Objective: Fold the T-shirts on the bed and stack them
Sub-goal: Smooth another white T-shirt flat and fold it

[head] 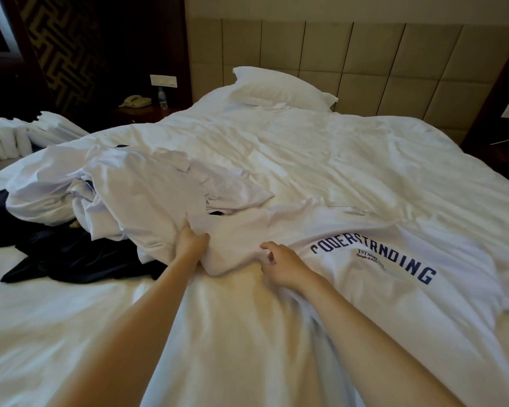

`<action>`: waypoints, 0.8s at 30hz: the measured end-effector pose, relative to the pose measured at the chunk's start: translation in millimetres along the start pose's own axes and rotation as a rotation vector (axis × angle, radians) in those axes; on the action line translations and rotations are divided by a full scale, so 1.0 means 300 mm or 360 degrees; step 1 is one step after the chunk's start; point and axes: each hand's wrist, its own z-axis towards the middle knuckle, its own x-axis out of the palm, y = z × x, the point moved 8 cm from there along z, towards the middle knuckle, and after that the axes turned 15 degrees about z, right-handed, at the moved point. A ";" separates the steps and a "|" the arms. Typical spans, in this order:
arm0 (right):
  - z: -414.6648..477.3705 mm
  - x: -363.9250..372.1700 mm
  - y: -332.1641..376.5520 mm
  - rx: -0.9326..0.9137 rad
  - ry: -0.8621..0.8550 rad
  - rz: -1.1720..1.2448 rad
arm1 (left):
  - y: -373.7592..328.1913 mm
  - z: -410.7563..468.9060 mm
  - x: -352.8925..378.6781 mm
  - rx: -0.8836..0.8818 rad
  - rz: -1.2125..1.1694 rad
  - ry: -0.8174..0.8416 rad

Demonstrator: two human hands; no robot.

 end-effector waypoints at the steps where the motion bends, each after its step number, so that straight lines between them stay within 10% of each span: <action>1: -0.006 -0.019 0.002 -0.0016 -0.0024 0.0021 | -0.017 -0.011 -0.043 0.0016 0.0089 -0.0145; 10: -0.057 -0.433 -0.180 0.0142 -0.0604 -0.0049 | -0.277 -0.050 -0.052 0.0549 0.1322 -0.0502; 24: 0.000 -0.905 -0.584 0.0632 -0.0912 -0.0459 | -0.722 -0.045 0.645 0.1113 0.0999 0.0032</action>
